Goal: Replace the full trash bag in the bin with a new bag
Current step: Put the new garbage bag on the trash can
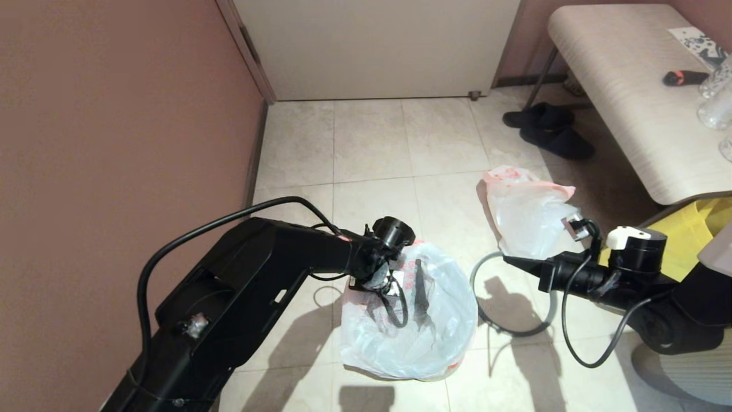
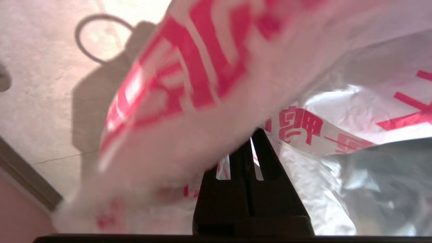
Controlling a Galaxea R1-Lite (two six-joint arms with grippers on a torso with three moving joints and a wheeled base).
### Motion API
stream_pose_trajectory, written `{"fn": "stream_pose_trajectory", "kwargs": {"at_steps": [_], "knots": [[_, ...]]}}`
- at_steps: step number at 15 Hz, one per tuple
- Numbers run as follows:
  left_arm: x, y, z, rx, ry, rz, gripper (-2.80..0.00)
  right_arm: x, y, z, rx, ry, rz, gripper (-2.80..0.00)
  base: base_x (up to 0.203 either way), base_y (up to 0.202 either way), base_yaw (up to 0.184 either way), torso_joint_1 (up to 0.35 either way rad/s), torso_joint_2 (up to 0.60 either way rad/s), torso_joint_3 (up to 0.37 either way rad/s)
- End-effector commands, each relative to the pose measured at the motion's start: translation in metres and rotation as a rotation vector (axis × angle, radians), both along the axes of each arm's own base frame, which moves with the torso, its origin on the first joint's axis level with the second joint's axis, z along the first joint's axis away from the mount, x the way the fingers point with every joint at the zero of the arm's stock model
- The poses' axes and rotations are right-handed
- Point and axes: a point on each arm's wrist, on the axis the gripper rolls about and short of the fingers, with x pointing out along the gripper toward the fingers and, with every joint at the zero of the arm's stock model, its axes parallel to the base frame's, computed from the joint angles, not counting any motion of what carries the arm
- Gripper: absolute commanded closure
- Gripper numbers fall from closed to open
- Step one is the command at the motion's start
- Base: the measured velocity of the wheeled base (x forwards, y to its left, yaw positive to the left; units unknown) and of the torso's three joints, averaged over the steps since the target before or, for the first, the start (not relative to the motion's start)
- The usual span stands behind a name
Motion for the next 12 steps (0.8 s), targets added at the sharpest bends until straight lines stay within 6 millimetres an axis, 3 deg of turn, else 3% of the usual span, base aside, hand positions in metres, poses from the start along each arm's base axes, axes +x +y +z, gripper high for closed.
{"fn": "stream_pose_trajectory", "kwargs": {"at_steps": [1,8,10,12], "knots": [[-0.008,-0.010,0.002,-0.002,-0.003,-0.024,0.00,0.000,0.001,0.002,0.002,-0.009,0.006,0.00,0.000,0.000,0.000,0.000,0.00,0.000],[-0.034,-0.040,0.026,-0.036,-0.041,-0.142,0.00,-0.001,-0.001,0.002,0.002,-0.011,0.004,0.00,0.000,0.000,0.000,0.000,0.00,0.000],[-0.047,-0.056,0.023,-0.051,-0.021,-0.202,0.00,-0.001,-0.002,0.002,0.002,-0.011,0.001,0.00,0.000,0.000,0.000,0.000,0.00,0.000],[-0.060,-0.071,0.005,-0.028,0.013,-0.257,0.00,-0.001,-0.004,0.002,0.003,-0.011,-0.004,0.00,0.000,0.000,0.000,0.000,0.00,0.000]]}}
